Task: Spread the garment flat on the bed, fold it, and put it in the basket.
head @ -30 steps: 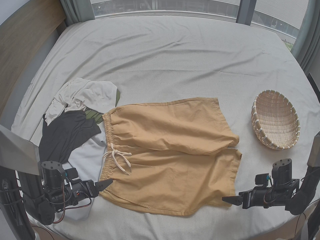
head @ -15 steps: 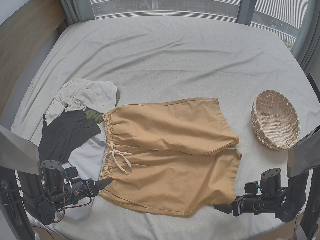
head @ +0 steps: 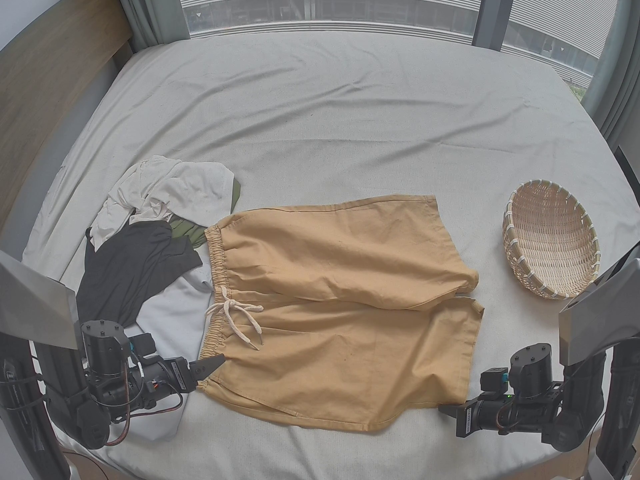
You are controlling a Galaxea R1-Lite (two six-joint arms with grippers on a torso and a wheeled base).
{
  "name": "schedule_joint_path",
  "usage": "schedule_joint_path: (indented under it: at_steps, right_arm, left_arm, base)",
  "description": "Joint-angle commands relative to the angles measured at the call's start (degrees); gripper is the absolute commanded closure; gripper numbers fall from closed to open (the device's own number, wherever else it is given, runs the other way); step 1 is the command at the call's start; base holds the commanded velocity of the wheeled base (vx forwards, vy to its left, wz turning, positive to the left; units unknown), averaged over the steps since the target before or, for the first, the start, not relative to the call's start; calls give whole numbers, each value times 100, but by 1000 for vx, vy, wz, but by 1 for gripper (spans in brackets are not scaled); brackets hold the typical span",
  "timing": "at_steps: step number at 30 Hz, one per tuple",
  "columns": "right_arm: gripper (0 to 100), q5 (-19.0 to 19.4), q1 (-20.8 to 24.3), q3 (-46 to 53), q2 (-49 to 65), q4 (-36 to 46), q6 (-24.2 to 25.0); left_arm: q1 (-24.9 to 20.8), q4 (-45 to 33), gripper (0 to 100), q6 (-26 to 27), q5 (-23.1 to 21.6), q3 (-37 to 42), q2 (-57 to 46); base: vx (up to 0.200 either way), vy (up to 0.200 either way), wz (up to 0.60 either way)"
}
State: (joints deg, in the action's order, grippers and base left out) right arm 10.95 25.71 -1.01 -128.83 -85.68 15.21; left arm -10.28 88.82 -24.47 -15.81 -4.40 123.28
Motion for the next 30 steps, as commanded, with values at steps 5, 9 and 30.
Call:
schedule_joint_path:
  at_steps: [5, 9, 30]
  right_arm:
    - [100, -66, 22, 101, 95, 112, 8]
    - [100, -102, 22, 101, 95, 174, 122]
    - [100, -93, 39, 101, 306, 297, 755]
  left_arm:
    - [-1, 4, 0, -5, -1, 1, 3]
    - [-1, 4, 0, -5, -1, 9, 3]
    - [237, -14, 0, -111, -335, 440, 135]
  base:
    - [0, 0, 0]
    - [0, 0, 0]
    - [0, 0, 0]
